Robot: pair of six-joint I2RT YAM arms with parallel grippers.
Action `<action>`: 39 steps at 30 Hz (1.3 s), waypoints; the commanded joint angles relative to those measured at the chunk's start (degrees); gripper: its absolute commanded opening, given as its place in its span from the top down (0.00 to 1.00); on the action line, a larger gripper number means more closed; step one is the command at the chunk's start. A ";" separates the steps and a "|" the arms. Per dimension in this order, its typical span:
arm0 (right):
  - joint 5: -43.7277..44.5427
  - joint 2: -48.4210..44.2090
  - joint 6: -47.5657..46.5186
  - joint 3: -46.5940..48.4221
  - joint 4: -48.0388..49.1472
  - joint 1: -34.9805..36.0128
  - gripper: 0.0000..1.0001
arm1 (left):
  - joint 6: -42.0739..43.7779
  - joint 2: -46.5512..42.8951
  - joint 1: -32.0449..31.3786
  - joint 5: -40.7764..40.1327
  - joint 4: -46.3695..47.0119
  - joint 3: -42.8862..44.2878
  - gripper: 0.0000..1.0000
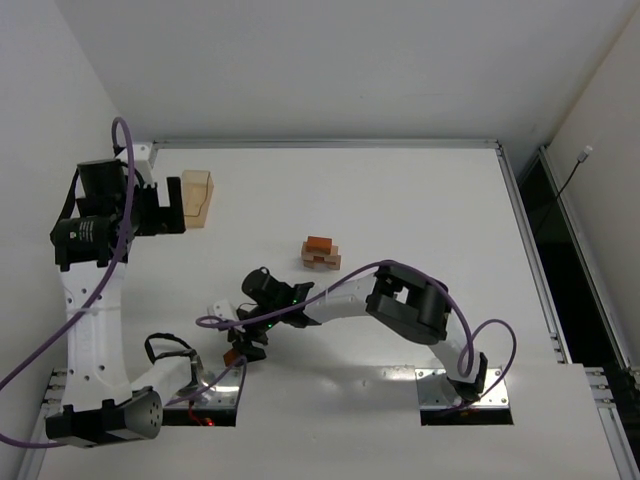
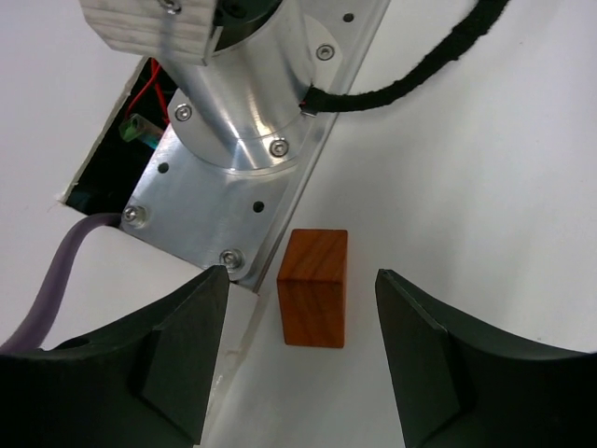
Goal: Build the wood block tower
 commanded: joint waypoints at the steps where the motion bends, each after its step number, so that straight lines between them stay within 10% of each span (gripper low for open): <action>1: -1.23 -0.09 -1.70 2.13 0.97 1.23 0.39 | 0.30 -1.64 0.39 0.07 1.29 -1.01 0.00; 23: -0.17 3.69 1.38 3.71 1.58 1.23 0.43 | 0.30 -3.32 0.39 -0.46 1.29 -3.83 0.00; 32: 2.72 4.22 1.91 2.93 2.11 1.23 0.98 | 0.30 -3.32 0.39 -0.46 1.82 -4.88 0.00; 39: 4.31 -2.18 -0.89 -2.25 -1.57 -1.56 1.00 | 0.30 -3.32 0.39 0.59 2.35 -4.88 0.00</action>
